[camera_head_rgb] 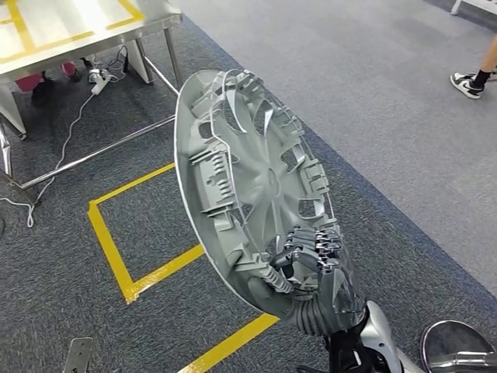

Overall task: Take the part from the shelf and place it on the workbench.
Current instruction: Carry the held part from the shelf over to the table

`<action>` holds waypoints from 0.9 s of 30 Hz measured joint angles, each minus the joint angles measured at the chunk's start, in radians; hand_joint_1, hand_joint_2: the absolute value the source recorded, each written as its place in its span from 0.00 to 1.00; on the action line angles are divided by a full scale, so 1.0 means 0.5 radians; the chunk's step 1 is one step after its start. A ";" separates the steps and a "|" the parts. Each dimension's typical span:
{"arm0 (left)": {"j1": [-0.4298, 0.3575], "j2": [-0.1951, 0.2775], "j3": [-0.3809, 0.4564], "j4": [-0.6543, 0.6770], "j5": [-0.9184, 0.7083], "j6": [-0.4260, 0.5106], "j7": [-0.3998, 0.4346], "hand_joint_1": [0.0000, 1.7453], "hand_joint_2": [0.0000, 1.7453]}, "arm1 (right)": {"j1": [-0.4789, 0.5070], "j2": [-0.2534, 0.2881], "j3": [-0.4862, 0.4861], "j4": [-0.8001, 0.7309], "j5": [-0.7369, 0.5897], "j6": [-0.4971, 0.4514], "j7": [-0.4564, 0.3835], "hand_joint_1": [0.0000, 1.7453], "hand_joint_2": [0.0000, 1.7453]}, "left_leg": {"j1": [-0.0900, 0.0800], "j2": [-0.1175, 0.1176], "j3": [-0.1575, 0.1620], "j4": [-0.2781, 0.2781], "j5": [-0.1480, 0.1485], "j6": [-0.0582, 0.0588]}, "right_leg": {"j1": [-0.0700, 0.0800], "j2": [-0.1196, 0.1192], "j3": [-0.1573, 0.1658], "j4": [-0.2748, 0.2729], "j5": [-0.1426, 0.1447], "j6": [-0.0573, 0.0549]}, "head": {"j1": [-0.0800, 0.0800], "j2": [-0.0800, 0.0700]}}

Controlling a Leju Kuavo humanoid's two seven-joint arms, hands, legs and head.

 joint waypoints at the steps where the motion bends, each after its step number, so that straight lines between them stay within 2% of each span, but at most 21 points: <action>1: -0.001 -0.001 -0.001 0.001 -0.001 -0.001 -0.001 0.00 1.00 | 0.001 0.000 0.000 -0.002 0.001 -0.001 -0.001 1.00 1.00 | -0.004 0.051 -0.020 0.046 -0.030 -0.012 | -0.003 -0.031 0.012 -0.010 0.000 -0.011 | -0.008 0.000; 3: -0.011 -0.005 -0.004 0.003 -0.002 -0.002 -0.002 0.00 1.00 | 0.004 0.000 -0.001 -0.006 0.005 -0.003 -0.003 1.00 1.00 | -0.005 0.178 -0.113 0.253 -0.135 -0.032 | -0.002 -0.096 0.036 -0.021 -0.007 -0.031 | -0.023 0.000; 4: -0.014 -0.005 -0.005 0.003 -0.002 -0.002 -0.002 0.00 1.00 | 0.005 0.000 -0.002 -0.007 0.006 -0.003 -0.003 1.00 1.00 | 0.002 0.206 -0.176 0.383 -0.187 -0.041 | 0.000 -0.128 0.043 -0.021 -0.013 -0.035 | -0.026 0.000; 5: -0.015 -0.005 -0.005 0.003 -0.002 -0.003 -0.002 0.00 1.00 | 0.006 0.000 -0.002 -0.007 0.007 -0.003 -0.003 1.00 1.00 | 0.009 0.217 -0.226 0.482 -0.213 -0.048 | 0.002 -0.159 0.051 -0.020 -0.020 -0.036 | -0.026 0.000; 6: -0.013 -0.005 -0.005 0.003 -0.002 -0.004 -0.002 0.00 1.00 | 0.006 0.000 -0.003 -0.008 0.008 -0.003 -0.003 1.00 1.00 | 0.015 0.221 -0.247 0.519 -0.204 -0.054 | 0.002 -0.187 0.058 -0.020 -0.027 -0.035 | -0.026 0.000; 9: -0.009 -0.004 -0.006 0.003 -0.002 -0.005 -0.002 0.00 1.00 | 0.007 0.000 -0.003 -0.008 0.009 -0.003 -0.002 1.00 1.00 | 0.024 0.235 -0.177 0.366 -0.070 -0.059 | 0.002 -0.246 0.081 -0.019 -0.046 -0.029 | -0.027 0.000; 13: -0.010 -0.004 -0.006 0.003 -0.002 -0.005 -0.002 0.00 1.00 | 0.007 0.000 -0.003 -0.009 0.009 -0.003 -0.001 1.00 1.00 | 0.024 0.255 -0.119 0.249 -0.008 -0.056 | 0.002 -0.262 0.092 -0.019 -0.053 -0.025 | -0.027 0.000; 15: -0.015 -0.004 -0.006 0.003 -0.002 -0.007 -0.002 0.00 1.00 | 0.006 0.000 -0.008 -0.012 0.013 -0.004 0.000 1.00 1.00 | 0.002 0.324 -0.045 0.082 0.025 -0.020 | 0.015 -0.320 0.114 -0.024 -0.077 0.006 | -0.023 0.000; 16: -0.017 -0.005 -0.007 0.003 -0.002 -0.008 -0.003 0.00 1.00 | 0.006 -0.001 -0.013 -0.014 0.017 -0.005 0.001 1.00 1.00 | -0.005 0.339 -0.016 0.020 0.030 0.003 | 0.018 -0.319 0.120 -0.018 -0.098 0.027 | -0.019 0.000; 17: -0.020 -0.006 -0.008 0.003 -0.002 -0.009 -0.003 0.00 1.00 | 0.005 -0.002 -0.019 -0.017 0.022 -0.006 0.002 1.00 1.00 | -0.011 0.345 0.005 -0.027 0.027 0.030 | 0.021 -0.296 0.112 0.015 -0.134 0.046 | -0.014 0.000; 18: -0.021 -0.007 -0.009 0.003 -0.002 -0.009 -0.003 0.00 1.00 | 0.005 -0.002 -0.023 -0.018 0.026 -0.007 0.003 1.00 1.00 | -0.005 0.310 0.009 -0.033 0.027 0.047 | 0.016 -0.244 0.079 0.088 -0.180 0.055 | -0.008 0.000; 19: -0.025 -0.008 -0.010 0.003 -0.002 -0.009 -0.003 0.00 1.00 | 0.006 -0.003 -0.026 -0.018 0.027 -0.007 0.004 1.00 1.00 | -0.003 0.284 0.011 -0.034 0.026 0.056 | 0.013 -0.180 0.014 0.212 -0.239 0.057 | -0.002 0.000; 20: -0.029 -0.008 -0.010 0.003 -0.002 -0.009 -0.003 0.00 1.00 | 0.008 -0.003 -0.028 -0.018 0.028 -0.007 0.004 1.00 1.00 | -0.003 0.257 0.011 -0.033 0.025 0.063 | 0.013 -0.146 -0.066 0.358 -0.296 0.058 | 0.002 0.000; 21: -0.031 -0.007 -0.011 0.003 -0.002 -0.009 -0.003 0.00 1.00 | 0.011 -0.003 -0.029 -0.018 0.028 -0.007 0.004 1.00 1.00 | -0.004 0.228 0.012 -0.033 0.023 0.067 | 0.013 -0.131 -0.142 0.484 -0.332 0.059 | 0.005 0.000; 22: -0.031 -0.007 -0.012 0.003 -0.002 -0.009 -0.003 0.00 1.00 | 0.013 -0.004 -0.030 -0.018 0.029 -0.006 0.004 1.00 1.00 | -0.005 0.197 0.014 -0.032 0.022 0.068 | 0.013 -0.126 -0.196 0.554 -0.329 0.058 | 0.005 0.000; 23: -0.030 -0.007 -0.012 0.003 -0.002 -0.009 -0.003 0.00 1.00 | 0.014 -0.004 -0.031 -0.018 0.029 -0.007 0.004 1.00 1.00 | -0.006 0.166 0.017 -0.031 0.021 0.067 | 0.013 -0.122 -0.211 0.541 -0.283 0.056 | 0.005 0.000; 24: -0.029 -0.008 -0.014 0.003 -0.002 -0.009 -0.003 0.00 1.00 | 0.015 -0.004 -0.031 -0.018 0.029 -0.007 0.004 1.00 1.00 | -0.005 0.135 0.022 -0.030 0.019 0.065 | 0.013 -0.112 -0.188 0.449 -0.202 0.051 | 0.005 0.000; 25: -0.029 -0.009 -0.015 0.003 -0.002 -0.010 -0.003 0.00 1.00 | 0.015 -0.004 -0.032 -0.018 0.029 -0.007 0.004 1.00 1.00 | -0.004 0.105 0.026 -0.028 0.016 0.060 | 0.010 -0.082 -0.141 0.311 -0.112 0.046 | 0.006 0.000; 26: -0.030 -0.009 -0.016 0.003 -0.002 -0.010 -0.003 0.00 1.00 | 0.015 -0.004 -0.032 -0.018 0.029 -0.007 0.004 1.00 1.00 | -0.004 0.077 0.025 -0.024 0.013 0.053 | 0.005 -0.036 -0.090 0.181 -0.049 0.042 | 0.004 0.000; 27: -0.031 -0.010 -0.017 0.003 -0.002 -0.010 -0.003 0.00 1.00 | 0.014 -0.004 -0.033 -0.019 0.029 -0.007 0.003 1.00 1.00 | -0.003 0.052 0.019 -0.019 0.012 0.044 | 0.001 0.003 -0.044 0.082 -0.016 0.036 | 0.005 0.000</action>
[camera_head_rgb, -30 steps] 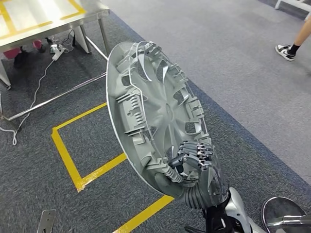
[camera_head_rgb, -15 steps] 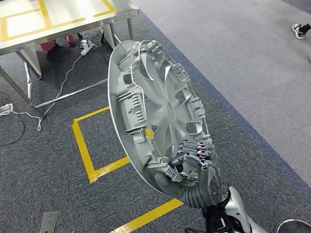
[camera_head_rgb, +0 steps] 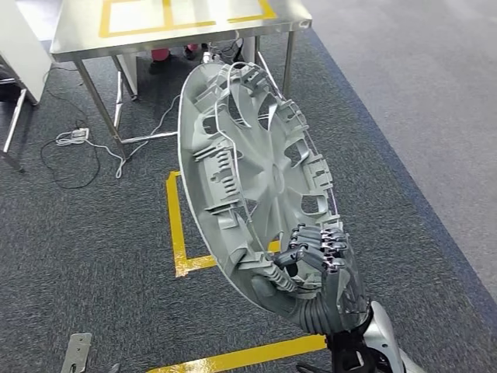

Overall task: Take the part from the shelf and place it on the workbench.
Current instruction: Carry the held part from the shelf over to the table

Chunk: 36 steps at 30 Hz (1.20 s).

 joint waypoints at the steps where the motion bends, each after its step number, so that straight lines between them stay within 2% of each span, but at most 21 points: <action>1: 0.000 0.000 0.000 0.000 0.000 0.000 0.000 0.00 1.00 | 0.000 0.000 0.000 -0.001 0.000 0.000 0.000 1.00 1.00 | 0.003 -0.022 -0.009 0.003 0.002 -0.012 | -0.001 0.029 0.026 -0.051 0.004 -0.005 | -0.001 0.000; 2: 0.003 0.000 -0.001 0.000 0.000 0.000 0.000 0.00 1.00 | 0.000 -0.001 0.000 -0.002 0.001 0.000 0.000 1.00 1.00 | 0.006 -0.043 -0.018 0.004 0.006 -0.024 | 0.000 0.032 0.038 -0.063 -0.006 -0.011 | -0.001 0.000; 4: 0.012 0.001 -0.001 0.000 0.000 -0.001 0.000 0.00 1.00 | -0.001 -0.001 0.000 -0.003 0.001 0.000 0.000 1.00 1.00 | 0.010 -0.061 -0.027 0.006 0.008 -0.049 | -0.001 -0.010 0.051 -0.077 -0.005 -0.028 | -0.001 0.000; 6: 0.014 0.000 -0.001 0.002 0.000 -0.001 0.000 0.00 1.00 | -0.001 -0.001 0.000 -0.006 0.003 0.000 -0.001 1.00 1.00 | 0.005 0.019 -0.065 0.091 -0.044 -0.071 | -0.007 -0.063 0.071 -0.092 -0.004 -0.050 | -0.014 0.000; 8: 0.007 -0.001 -0.002 0.002 0.000 -0.001 0.000 0.00 1.00 | 0.001 -0.001 0.000 -0.009 0.004 -0.001 -0.002 1.00 1.00 | 0.008 0.131 -0.172 0.324 -0.156 -0.089 | -0.005 -0.123 0.088 -0.097 -0.012 -0.067 | -0.027 0.000; 10: 0.006 0.000 -0.002 0.002 0.000 -0.001 0.000 0.00 1.00 | 0.002 -0.001 0.000 -0.010 0.004 -0.001 -0.002 1.00 1.00 | 0.017 0.167 -0.272 0.529 -0.218 -0.100 | -0.001 -0.181 0.099 -0.096 -0.024 -0.071 | -0.028 0.000; 11: 0.008 0.000 -0.002 0.002 0.000 -0.001 0.000 0.00 1.00 | 0.003 -0.001 0.000 -0.010 0.004 -0.001 -0.002 1.00 1.00 | 0.020 0.172 -0.279 0.539 -0.197 -0.102 | -0.001 -0.208 0.106 -0.096 -0.030 -0.070 | -0.027 0.000; 12: 0.010 0.001 -0.002 0.002 0.000 -0.001 0.000 0.00 1.00 | 0.003 -0.001 0.000 -0.010 0.004 -0.002 -0.002 1.00 1.00 | 0.022 0.180 -0.244 0.468 -0.141 -0.100 | -0.001 -0.233 0.116 -0.096 -0.037 -0.068 | -0.028 0.000; 13: 0.011 0.002 -0.002 0.002 0.000 -0.001 0.000 0.00 1.00 | 0.003 -0.001 0.000 -0.010 0.004 -0.002 -0.002 1.00 1.00 | 0.019 0.208 -0.178 0.335 -0.066 -0.094 | 0.000 -0.258 0.128 -0.096 -0.046 -0.063 | -0.028 0.000; 15: 0.004 0.004 -0.002 0.002 0.000 -0.001 0.000 0.00 1.00 | 0.003 -0.001 0.000 -0.010 0.002 -0.003 -0.002 1.00 1.00 | -0.003 0.299 -0.054 0.094 0.013 -0.072 | 0.009 -0.302 0.148 -0.097 -0.066 -0.045 | -0.030 0.000; 16: 0.001 0.005 -0.003 0.002 0.000 -0.001 0.000 0.00 1.00 | 0.003 -0.001 -0.001 -0.010 0.000 -0.004 -0.001 1.00 1.00 | -0.015 0.334 -0.023 0.030 0.018 -0.058 | 0.015 -0.322 0.154 -0.099 -0.074 -0.033 | -0.029 0.000; 17: 0.000 0.005 -0.003 0.002 0.002 -0.002 0.001 0.00 1.00 | 0.003 -0.001 -0.002 -0.010 -0.004 -0.005 0.001 1.00 1.00 | -0.024 0.344 -0.017 0.015 0.003 -0.046 | 0.020 -0.340 0.158 -0.103 -0.079 -0.022 | -0.028 0.000; 18: 0.003 0.005 -0.003 0.002 0.006 -0.002 0.001 0.00 1.00 | 0.003 -0.001 -0.003 -0.011 -0.009 -0.005 0.003 1.00 1.00 | -0.024 0.329 -0.019 0.006 0.000 -0.033 | 0.023 -0.358 0.164 -0.107 -0.083 -0.012 | -0.027 0.000; 19: 0.009 0.005 -0.003 0.002 0.011 -0.003 0.001 0.00 1.00 | 0.004 -0.001 -0.005 -0.011 -0.015 -0.006 0.007 1.00 1.00 | -0.021 0.313 -0.015 0.001 0.001 -0.023 | 0.021 -0.364 0.168 -0.111 -0.090 -0.003 | -0.024 0.000; 20: 0.013 0.004 -0.002 0.002 0.018 -0.003 0.001 0.00 1.00 | 0.007 -0.001 -0.006 -0.013 -0.017 -0.008 0.011 1.00 1.00 | -0.019 0.300 -0.009 -0.003 0.002 -0.016 | 0.020 -0.346 0.170 -0.117 -0.089 -0.001 | -0.022 0.000; 23: 0.013 0.000 -0.002 0.002 0.038 -0.008 0.000 0.00 1.00 | 0.018 -0.001 -0.014 -0.017 -0.015 -0.016 0.021 1.00 1.00 | -0.017 0.272 0.004 -0.009 0.004 -0.009 | 0.018 -0.281 0.180 -0.132 -0.090 -0.064 | -0.009 0.000; 24: 0.013 -0.001 -0.002 0.002 0.045 -0.010 0.000 0.00 1.00 | 0.019 -0.001 -0.016 -0.018 -0.015 -0.017 0.023 1.00 1.00 | -0.018 0.265 0.003 -0.008 0.002 -0.007 | 0.017 -0.281 0.185 -0.137 -0.093 -0.083 | -0.007 0.000; 25: 0.015 -0.001 -0.001 0.002 0.051 -0.011 0.000 0.00 1.00 | 0.022 -0.001 -0.018 -0.018 -0.017 -0.017 0.027 1.00 1.00 | -0.019 0.262 0.002 -0.008 0.000 -0.005 | 0.017 -0.280 0.187 -0.141 -0.091 -0.085 | -0.007 0.000; 28: 0.017 -0.001 -0.001 0.002 0.059 -0.015 0.000 0.00 1.00 | 0.031 -0.001 -0.020 -0.019 -0.031 -0.015 0.035 1.00 1.00 | -0.021 0.262 0.000 -0.008 -0.004 0.001 | 0.015 -0.277 0.196 -0.149 -0.086 -0.072 | -0.007 0.000; 33: 0.016 0.000 -0.001 0.002 0.060 -0.021 0.000 0.00 1.00 | 0.039 0.000 -0.022 -0.022 -0.035 -0.015 0.035 1.00 1.00 | -0.022 0.263 0.000 -0.005 -0.005 0.002 | 0.008 -0.273 0.202 -0.162 -0.083 0.004 | -0.007 0.000; 36: 0.016 0.000 -0.001 0.002 0.061 -0.025 0.000 0.00 1.00 | 0.040 0.000 -0.025 -0.022 -0.035 -0.015 0.035 1.00 1.00 | -0.022 0.263 0.002 -0.005 -0.004 0.002 | 0.008 -0.274 0.195 -0.163 -0.085 0.010 | -0.008 0.000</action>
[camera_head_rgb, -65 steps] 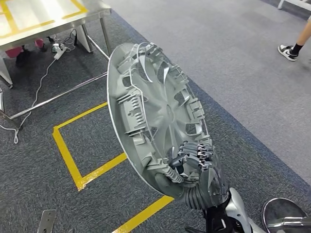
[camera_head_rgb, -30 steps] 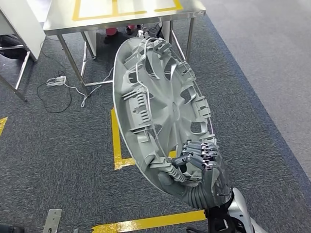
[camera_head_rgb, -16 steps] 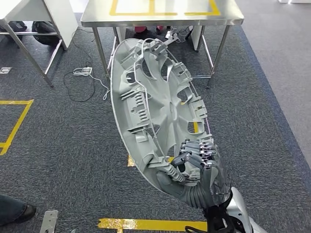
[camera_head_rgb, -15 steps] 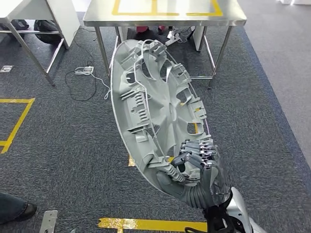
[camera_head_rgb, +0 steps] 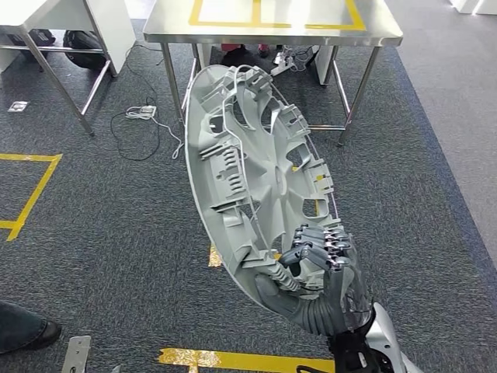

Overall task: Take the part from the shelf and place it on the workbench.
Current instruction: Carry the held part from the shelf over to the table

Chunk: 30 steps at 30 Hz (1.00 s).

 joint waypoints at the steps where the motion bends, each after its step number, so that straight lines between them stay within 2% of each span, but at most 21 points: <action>1: 0.000 0.000 0.000 0.000 0.001 -0.001 0.000 0.00 1.00 | 0.001 0.000 -0.002 0.000 0.000 0.000 0.000 1.00 1.00 | 0.001 0.000 0.000 0.000 0.000 0.000 | 0.001 0.000 0.000 0.000 0.000 0.000 | 0.000 0.000; 8: 0.000 0.001 0.000 0.000 0.019 -0.008 0.000 0.00 1.00 | 0.012 0.000 -0.029 0.000 -0.008 -0.007 0.002 1.00 1.00 | -0.004 0.000 -0.002 0.009 -0.002 0.004 | 0.000 -0.001 0.024 0.000 0.005 0.007 | -0.001 0.000; 12: 0.002 0.005 0.000 0.000 0.025 -0.008 0.000 0.00 1.00 | 0.014 0.008 -0.048 -0.001 -0.024 -0.011 0.003 1.00 1.00 | -0.008 -0.003 0.002 -0.002 -0.008 0.022 | -0.006 -0.006 0.029 -0.007 0.000 0.020 | -0.001 0.000; 13: 0.002 0.005 0.000 0.000 0.025 -0.008 -0.001 0.00 1.00 | 0.014 0.012 -0.052 -0.003 -0.026 -0.011 0.003 1.00 1.00 | -0.003 -0.007 0.010 -0.017 -0.005 0.029 | -0.008 0.012 0.024 0.001 -0.010 0.025 | 0.001 0.000; 15: -0.001 0.004 0.000 0.000 0.025 -0.008 -0.002 0.00 1.00 | 0.016 0.016 -0.058 -0.006 -0.029 -0.012 0.001 1.00 1.00 | 0.009 -0.016 0.029 -0.044 0.002 0.042 | -0.010 0.080 -0.037 0.117 -0.077 0.027 | 0.010 0.000; 17: -0.006 0.002 0.000 0.000 0.025 -0.008 -0.003 0.00 1.00 | 0.020 0.016 -0.060 -0.007 -0.030 -0.013 -0.002 1.00 1.00 | 0.010 -0.027 0.034 -0.048 0.000 0.049 | -0.009 0.135 -0.192 0.391 -0.191 0.024 | 0.017 0.000; 18: -0.007 0.002 0.000 0.000 0.025 -0.009 -0.003 0.00 1.00 | 0.024 0.016 -0.061 -0.007 -0.031 -0.013 -0.003 1.00 1.00 | 0.008 -0.035 0.036 -0.048 -0.003 0.050 | -0.009 0.142 -0.273 0.521 -0.226 0.024 | 0.018 0.000; 19: -0.007 0.001 0.000 0.000 0.026 -0.009 -0.003 0.00 1.00 | 0.030 0.016 -0.062 -0.006 -0.032 -0.013 -0.002 1.00 1.00 | 0.007 -0.043 0.039 -0.047 -0.007 0.049 | -0.009 0.144 -0.329 0.594 -0.222 0.024 | 0.018 0.000; 20: -0.007 0.001 0.000 0.000 0.026 -0.009 -0.003 0.00 1.00 | 0.035 0.016 -0.063 -0.006 -0.033 -0.013 -0.002 1.00 1.00 | 0.007 -0.052 0.045 -0.046 -0.012 0.045 | -0.009 0.144 -0.346 0.585 -0.175 0.022 | 0.018 0.000; 21: -0.006 0.001 0.001 0.000 0.027 -0.010 -0.002 0.00 1.00 | 0.039 0.016 -0.064 -0.006 -0.034 -0.013 -0.002 1.00 1.00 | 0.009 -0.060 0.053 -0.043 -0.019 0.038 | -0.010 0.144 -0.321 0.494 -0.092 0.019 | 0.018 0.000; 22: -0.006 0.001 0.001 0.000 0.027 -0.010 -0.002 0.00 1.00 | 0.041 0.016 -0.066 -0.006 -0.035 -0.013 -0.003 1.00 1.00 | 0.011 -0.068 0.062 -0.038 -0.028 0.029 | -0.010 0.144 -0.271 0.358 -0.003 0.016 | 0.018 0.000; 23: -0.007 0.000 0.001 0.000 0.027 -0.011 -0.002 0.00 1.00 | 0.041 0.016 -0.069 -0.006 -0.034 -0.013 -0.004 1.00 1.00 | 0.009 -0.074 0.068 -0.030 -0.038 0.018 | -0.008 0.146 -0.217 0.230 0.057 0.012 | 0.019 0.000; 24: -0.007 0.000 0.001 0.000 0.027 -0.011 -0.002 0.00 1.00 | 0.040 0.017 -0.071 -0.007 -0.034 -0.013 -0.006 1.00 1.00 | 0.007 -0.079 0.069 -0.023 -0.045 0.007 | -0.006 0.149 -0.171 0.137 0.088 0.004 | 0.019 0.000; 25: -0.006 0.001 0.001 0.000 0.027 -0.011 -0.002 0.00 1.00 | 0.040 0.018 -0.074 -0.008 -0.034 -0.012 -0.007 1.00 1.00 | 0.004 -0.082 0.066 -0.017 -0.049 -0.003 | -0.003 0.151 -0.147 0.091 0.089 -0.005 | 0.018 0.000; 28: -0.004 0.002 0.001 0.000 0.027 -0.010 -0.002 0.00 1.00 | 0.047 0.021 -0.082 -0.011 -0.035 -0.013 -0.005 1.00 1.00 | 0.006 -0.085 0.061 -0.006 -0.058 -0.031 | -0.003 0.154 -0.129 0.076 0.073 -0.039 | 0.011 0.000; 30: -0.005 0.001 0.000 -0.001 0.027 -0.010 -0.002 0.00 1.00 | 0.047 0.024 -0.086 -0.011 -0.034 -0.013 -0.005 1.00 1.00 | 0.012 -0.083 0.020 0.096 -0.114 -0.057 | -0.011 0.149 -0.108 0.068 0.066 -0.064 | 0.002 0.000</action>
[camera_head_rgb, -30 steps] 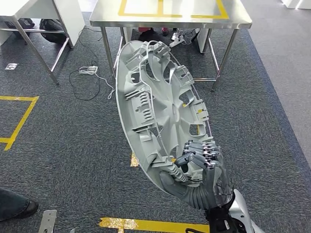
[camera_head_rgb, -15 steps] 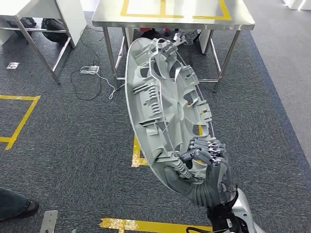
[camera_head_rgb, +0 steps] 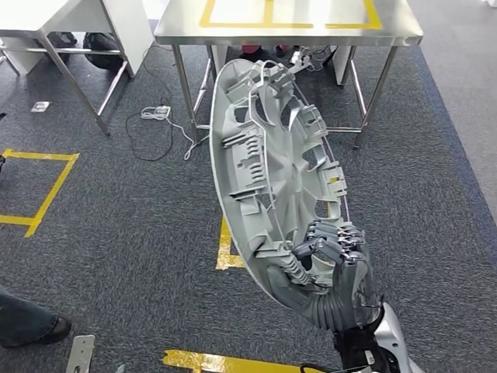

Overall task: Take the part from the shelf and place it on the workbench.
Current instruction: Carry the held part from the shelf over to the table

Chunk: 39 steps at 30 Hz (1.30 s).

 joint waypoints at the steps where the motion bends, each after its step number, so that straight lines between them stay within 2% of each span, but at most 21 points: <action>1: 0.000 0.000 0.000 0.000 0.000 0.000 0.000 0.00 1.00 | 0.000 0.002 -0.001 0.000 0.000 0.000 -0.001 1.00 1.00 | 0.004 0.001 -0.052 0.110 -0.048 -0.012 | -0.001 -0.003 0.012 -0.002 -0.007 -0.009 | -0.004 0.000; 3: 0.002 0.001 0.000 0.000 0.000 0.000 0.001 0.00 1.00 | 0.000 0.004 -0.002 0.000 0.001 0.000 -0.001 1.00 1.00 | 0.012 0.002 -0.194 0.375 -0.138 -0.027 | 0.001 -0.006 0.031 -0.002 -0.024 -0.021 | -0.008 0.000; 4: 0.006 0.001 0.000 0.000 0.000 -0.001 0.001 0.00 1.00 | 0.002 0.004 -0.003 0.000 0.001 0.000 -0.001 1.00 1.00 | 0.015 0.002 -0.247 0.454 -0.142 -0.030 | 0.001 -0.006 0.043 -0.002 -0.034 -0.022 | -0.008 0.000; 5: 0.009 0.002 0.000 0.000 0.000 -0.001 0.001 0.00 1.00 | 0.003 0.004 -0.003 0.000 0.001 0.000 0.000 1.00 1.00 | 0.017 0.002 -0.268 0.461 -0.106 -0.030 | 0.001 -0.005 0.058 -0.002 -0.046 -0.020 | -0.009 0.000; 7: 0.011 0.002 0.000 0.000 0.000 0.000 0.002 0.00 1.00 | 0.004 0.004 -0.004 0.000 0.001 0.000 0.000 1.00 1.00 | 0.020 0.002 -0.208 0.262 0.066 -0.021 | 0.001 -0.004 0.099 -0.002 -0.077 -0.011 | -0.009 0.000; 9: 0.012 0.003 -0.001 0.000 0.000 0.000 0.002 0.00 1.00 | 0.001 0.005 -0.005 0.000 0.001 -0.002 -0.001 1.00 1.00 | 0.013 0.004 -0.114 0.044 0.174 -0.005 | 0.004 -0.005 0.125 -0.007 -0.106 0.005 | -0.009 0.000; 14: 0.016 0.004 -0.001 0.000 0.002 0.001 0.002 0.00 1.00 | -0.017 0.010 -0.026 -0.005 -0.005 -0.011 0.007 1.00 1.00 | 0.008 0.002 -0.049 -0.088 0.119 0.040 | 0.006 -0.007 0.119 -0.008 -0.142 0.052 | -0.012 0.000; 16: 0.015 0.003 0.000 0.000 0.002 0.002 0.002 0.00 1.00 | -0.027 0.011 -0.048 -0.006 -0.009 -0.014 0.014 1.00 1.00 | 0.016 0.000 -0.023 -0.107 0.107 0.062 | 0.006 -0.004 0.032 0.146 -0.211 0.063 | -0.002 0.000; 18: 0.013 0.003 0.000 0.000 0.002 0.002 0.002 0.00 1.00 | -0.032 0.011 -0.071 -0.004 -0.011 -0.016 0.018 1.00 1.00 | 0.013 0.000 -0.006 -0.108 0.088 0.079 | 0.007 -0.002 -0.144 0.426 -0.293 0.064 | 0.005 0.000; 19: 0.016 0.003 0.000 0.000 0.002 0.002 0.002 0.00 1.00 | -0.031 0.011 -0.082 -0.003 -0.013 -0.017 0.021 1.00 1.00 | 0.011 -0.001 0.006 -0.108 0.076 0.082 | 0.007 -0.001 -0.226 0.531 -0.300 0.065 | 0.005 0.000; 20: 0.021 0.004 0.000 0.000 0.002 0.002 0.002 0.00 1.00 | -0.029 0.011 -0.094 0.000 -0.017 -0.019 0.026 1.00 1.00 | 0.010 -0.003 0.023 -0.108 0.062 0.083 | 0.007 -0.001 -0.276 0.568 -0.263 0.066 | 0.005 0.000; 21: 0.024 0.003 0.000 0.000 0.002 0.002 0.002 0.00 1.00 | -0.028 0.011 -0.106 0.005 -0.022 -0.021 0.031 1.00 1.00 | 0.010 -0.006 0.046 -0.107 0.046 0.081 | 0.007 -0.002 -0.288 0.529 -0.187 0.066 | 0.006 0.000; 23: 0.028 0.003 0.000 0.000 0.002 0.002 0.002 0.00 1.00 | -0.027 0.012 -0.133 0.012 -0.031 -0.025 0.038 1.00 1.00 | 0.010 -0.012 0.099 -0.109 0.008 0.070 | 0.008 -0.001 -0.226 0.292 0.012 0.058 | 0.005 0.000; 24: 0.026 0.003 0.000 0.001 0.003 0.002 0.002 0.00 1.00 | -0.028 0.012 -0.144 0.015 -0.033 -0.027 0.038 1.00 1.00 | 0.007 -0.013 0.117 -0.106 -0.009 0.060 | 0.011 0.000 -0.181 0.182 0.072 0.051 | 0.004 0.000; 26: 0.023 0.004 0.000 0.001 0.003 0.003 0.002 0.00 1.00 | -0.032 0.019 -0.159 0.017 -0.036 -0.032 0.037 1.00 1.00 | 0.005 -0.013 0.125 -0.103 -0.028 0.041 | 0.020 0.003 -0.125 0.077 0.074 0.034 | 0.001 0.000; 30: 0.020 0.003 -0.001 0.000 0.002 0.007 0.002 0.00 1.00 | -0.028 0.030 -0.199 0.022 -0.055 -0.036 0.049 1.00 1.00 | 0.009 -0.009 0.109 -0.055 -0.068 -0.001 | 0.012 0.001 -0.082 0.031 0.041 -0.003 | -0.001 0.000; 32: 0.022 0.004 -0.001 -0.001 0.002 0.009 0.002 0.00 1.00 | -0.030 0.037 -0.218 0.025 -0.066 -0.037 0.049 1.00 1.00 | 0.017 -0.007 0.006 0.148 -0.143 -0.027 | 0.006 -0.004 -0.052 0.022 0.026 -0.019 | -0.006 0.000; 34: 0.028 0.008 -0.001 -0.001 0.002 0.010 0.002 0.00 1.00 | -0.028 0.042 -0.232 0.033 -0.074 -0.037 0.046 1.00 1.00 | 0.027 -0.007 -0.154 0.402 -0.205 -0.044 | 0.005 -0.006 -0.023 0.022 0.001 -0.025 | -0.007 0.000; 35: 0.032 0.009 -0.001 -0.001 0.002 0.010 0.002 0.00 1.00 | -0.027 0.044 -0.240 0.038 -0.079 -0.037 0.046 1.00 1.00 | 0.031 -0.007 -0.207 0.461 -0.188 -0.048 | 0.005 -0.005 -0.003 0.022 -0.014 -0.023 | -0.006 0.000; 36: 0.036 0.009 0.000 -0.001 0.002 0.010 0.002 0.00 1.00 | -0.026 0.045 -0.250 0.043 -0.083 -0.037 0.046 1.00 1.00 | 0.035 -0.007 -0.226 0.445 -0.128 -0.050 | 0.004 -0.004 0.019 0.022 -0.030 -0.021 | -0.006 0.000; 39: 0.039 0.013 -0.001 -0.001 0.002 0.011 0.003 0.00 1.00 | -0.028 0.052 -0.274 0.053 -0.093 -0.038 0.045 1.00 1.00 | 0.033 -0.004 -0.135 0.119 0.129 -0.041 | 0.001 -0.002 0.084 0.020 -0.088 0.004 | -0.007 0.000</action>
